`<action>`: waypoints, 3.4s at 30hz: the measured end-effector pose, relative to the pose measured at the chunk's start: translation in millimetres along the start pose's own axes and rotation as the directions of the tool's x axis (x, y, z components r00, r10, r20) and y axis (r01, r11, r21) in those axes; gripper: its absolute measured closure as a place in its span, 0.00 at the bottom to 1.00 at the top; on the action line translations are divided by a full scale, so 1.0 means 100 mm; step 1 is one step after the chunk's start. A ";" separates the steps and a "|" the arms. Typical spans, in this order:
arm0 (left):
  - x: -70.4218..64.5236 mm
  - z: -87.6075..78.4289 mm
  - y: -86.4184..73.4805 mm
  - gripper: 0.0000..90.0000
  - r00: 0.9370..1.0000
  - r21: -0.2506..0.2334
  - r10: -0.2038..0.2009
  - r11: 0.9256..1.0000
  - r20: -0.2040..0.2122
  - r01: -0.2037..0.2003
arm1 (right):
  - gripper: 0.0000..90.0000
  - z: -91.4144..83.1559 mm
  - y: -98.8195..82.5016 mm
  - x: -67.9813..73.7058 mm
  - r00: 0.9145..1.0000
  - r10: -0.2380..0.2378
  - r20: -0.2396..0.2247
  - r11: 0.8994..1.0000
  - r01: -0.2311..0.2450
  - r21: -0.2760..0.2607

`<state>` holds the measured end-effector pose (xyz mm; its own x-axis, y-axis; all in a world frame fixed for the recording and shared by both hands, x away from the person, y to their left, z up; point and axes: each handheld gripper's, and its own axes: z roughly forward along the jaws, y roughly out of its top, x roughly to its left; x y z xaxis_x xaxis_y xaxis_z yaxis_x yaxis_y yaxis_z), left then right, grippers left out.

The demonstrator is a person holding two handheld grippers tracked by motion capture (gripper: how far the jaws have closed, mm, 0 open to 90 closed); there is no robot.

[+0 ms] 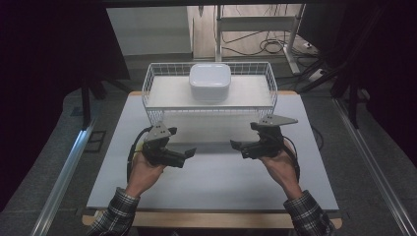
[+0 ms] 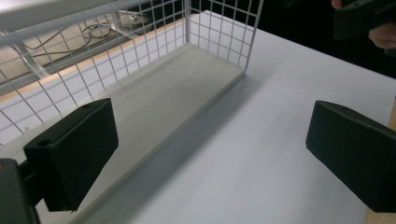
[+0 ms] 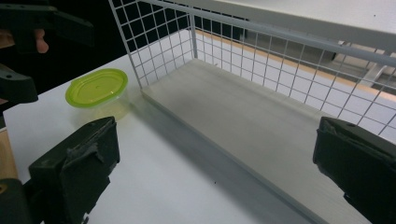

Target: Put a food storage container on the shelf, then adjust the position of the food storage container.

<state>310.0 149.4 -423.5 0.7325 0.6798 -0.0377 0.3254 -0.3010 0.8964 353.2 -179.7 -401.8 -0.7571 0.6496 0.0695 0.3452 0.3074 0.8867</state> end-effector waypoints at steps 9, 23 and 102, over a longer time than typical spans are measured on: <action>-0.09 0.04 -0.25 0.02 1.000 0.006 -0.019 1.000 0.021 0.019 | 0.01 -0.03 -0.20 0.06 0.999 -0.029 0.015 1.000 0.029 -0.001; -0.15 -0.02 -0.70 0.03 0.998 0.011 -0.057 0.998 0.001 0.057 | 0.02 -0.13 -0.65 0.11 0.998 -0.032 0.055 0.999 0.030 0.043; 1.09 -0.43 -1.25 1.00 0.852 0.068 -0.312 0.926 -0.421 0.372 | 0.05 -0.01 -1.14 0.12 0.997 -0.025 0.079 0.978 0.008 0.209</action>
<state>323.5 289.4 -520.5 0.2711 0.9543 -0.1259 0.6144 -0.0709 0.7858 304.3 -208.0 -502.0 -0.7194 0.6945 0.0106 0.4470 0.4513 0.7724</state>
